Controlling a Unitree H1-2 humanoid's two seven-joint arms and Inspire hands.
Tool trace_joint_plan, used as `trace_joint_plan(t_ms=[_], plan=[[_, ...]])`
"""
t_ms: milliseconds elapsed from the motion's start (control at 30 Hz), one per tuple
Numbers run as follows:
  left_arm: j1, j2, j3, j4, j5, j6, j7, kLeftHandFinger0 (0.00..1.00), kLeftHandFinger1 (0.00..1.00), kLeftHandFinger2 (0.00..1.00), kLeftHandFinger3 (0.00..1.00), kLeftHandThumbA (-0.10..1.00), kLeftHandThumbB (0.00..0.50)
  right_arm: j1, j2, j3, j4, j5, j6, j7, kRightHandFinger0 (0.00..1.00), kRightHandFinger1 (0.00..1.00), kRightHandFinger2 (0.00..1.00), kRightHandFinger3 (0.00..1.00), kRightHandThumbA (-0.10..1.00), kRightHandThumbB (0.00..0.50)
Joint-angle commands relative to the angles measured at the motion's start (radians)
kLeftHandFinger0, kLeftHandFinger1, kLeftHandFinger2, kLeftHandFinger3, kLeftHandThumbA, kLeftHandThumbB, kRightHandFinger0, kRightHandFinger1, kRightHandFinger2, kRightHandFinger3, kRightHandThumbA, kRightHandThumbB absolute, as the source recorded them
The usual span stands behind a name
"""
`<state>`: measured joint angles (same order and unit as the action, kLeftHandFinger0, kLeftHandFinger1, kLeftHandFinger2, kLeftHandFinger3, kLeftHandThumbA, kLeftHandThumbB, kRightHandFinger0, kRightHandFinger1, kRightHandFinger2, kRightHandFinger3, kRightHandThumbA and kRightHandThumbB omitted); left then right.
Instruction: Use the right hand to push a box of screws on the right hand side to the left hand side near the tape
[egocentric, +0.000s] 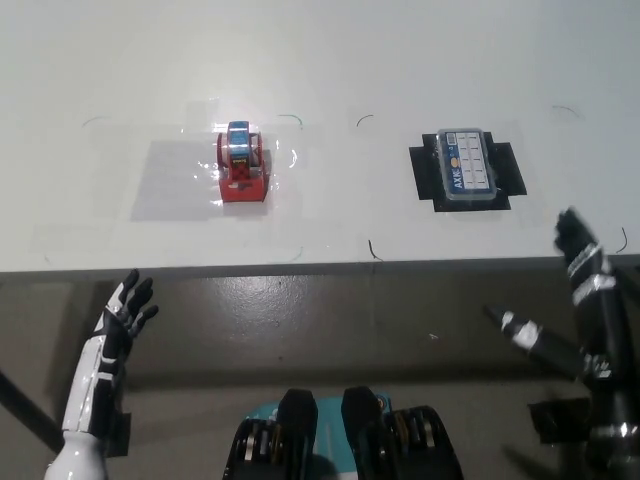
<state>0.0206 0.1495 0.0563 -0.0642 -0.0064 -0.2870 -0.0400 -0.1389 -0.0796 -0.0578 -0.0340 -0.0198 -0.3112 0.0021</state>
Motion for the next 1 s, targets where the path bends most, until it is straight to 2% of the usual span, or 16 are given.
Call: trace_joint_plan(t_ms=[0, 100, 167, 267, 367, 467, 500, 533, 600, 633, 800, 900, 967], plan=[[0.001, 0.011, -0.005, -0.038, 0.011, -0.053, -0.009, 1.00, 1.00, 1.00, 1.00, 1.00, 0.028, -0.084, -0.028, -0.030, -0.038, 0.019, 0.038, -0.011, 1.00, 1.00, 1.00, 1.00, 1.00, 0.154], [0.006, 0.013, -0.004, -0.039, 0.001, -0.057, -0.016, 1.00, 1.00, 1.00, 1.00, 1.00, 0.025, -0.138, -0.044, -0.040, -0.004, 0.002, 0.025, -0.016, 1.00, 1.00, 1.00, 1.00, 1.00, 0.124], [0.007, 0.010, -0.005, -0.049, -0.005, -0.048, -0.018, 1.00, 1.00, 1.00, 1.00, 1.00, 0.033, -0.194, -0.063, -0.049, 0.020, 0.014, 0.060, -0.011, 1.00, 1.00, 1.00, 1.00, 1.00, 0.134], [0.008, 0.011, -0.006, -0.055, -0.012, -0.046, -0.024, 1.00, 1.00, 1.00, 1.00, 1.00, 0.012, -0.283, -0.086, -0.065, 0.091, 0.009, 0.063, -0.018, 1.00, 1.00, 1.00, 1.00, 1.00, 0.141], [0.009, 0.009, -0.007, -0.055, -0.014, -0.057, -0.027, 1.00, 1.00, 1.00, 1.00, 1.00, 0.006, -0.375, -0.099, -0.075, 0.199, 0.018, 0.046, -0.023, 1.00, 1.00, 1.00, 1.00, 1.00, 0.187], [0.012, 0.003, -0.011, -0.062, -0.010, -0.058, -0.028, 1.00, 1.00, 1.00, 1.00, 1.00, 0.008, -0.483, -0.113, -0.089, 0.345, 0.022, 0.031, -0.032, 1.00, 1.00, 1.00, 1.00, 1.00, 0.151], [0.013, 0.003, -0.012, -0.063, -0.009, -0.059, -0.029, 1.00, 1.00, 1.00, 1.00, 1.00, 0.017, -0.501, -0.117, -0.090, 0.373, 0.026, 0.024, -0.030, 1.00, 1.00, 1.00, 1.00, 1.00, 0.095], [0.015, 0.003, -0.013, -0.064, -0.009, -0.062, -0.031, 1.00, 1.00, 1.00, 1.00, 1.00, 0.012, -0.526, -0.121, -0.093, 0.415, 0.031, 0.017, -0.028, 1.00, 1.00, 1.00, 1.00, 1.00, 0.131], [0.013, 0.001, -0.012, -0.071, -0.014, -0.049, -0.031, 1.00, 1.00, 1.00, 1.00, 1.00, 0.027, -0.592, -0.124, -0.097, 0.501, 0.039, 0.019, -0.031, 1.00, 1.00, 1.00, 1.00, 1.00, 0.125], [0.014, 0.001, -0.011, -0.075, -0.016, -0.043, -0.031, 1.00, 1.00, 1.00, 1.00, 1.00, 0.023, -0.617, -0.125, -0.098, 0.539, 0.042, 0.018, -0.030, 1.00, 1.00, 1.00, 1.00, 1.00, 0.110], [0.015, 0.004, -0.009, -0.080, -0.020, -0.050, -0.037, 1.00, 1.00, 1.00, 1.00, 1.00, 0.012, -0.772, -0.136, -0.108, 0.823, 0.055, -0.027, -0.038, 1.00, 1.00, 1.00, 1.00, 1.00, 0.105], [0.018, 0.004, -0.012, -0.084, -0.027, -0.048, -0.041, 1.00, 1.00, 1.00, 1.00, 1.00, 0.000, -0.855, -0.138, -0.128, 0.972, 0.076, -0.043, -0.044, 1.00, 1.00, 1.00, 1.00, 1.00, 0.140], [0.018, 0.002, -0.013, -0.084, -0.029, -0.045, -0.042, 1.00, 1.00, 1.00, 1.00, 1.00, 0.001, -0.898, -0.138, -0.142, 1.057, 0.091, -0.058, -0.042, 1.00, 1.00, 1.00, 1.00, 1.00, 0.144]])
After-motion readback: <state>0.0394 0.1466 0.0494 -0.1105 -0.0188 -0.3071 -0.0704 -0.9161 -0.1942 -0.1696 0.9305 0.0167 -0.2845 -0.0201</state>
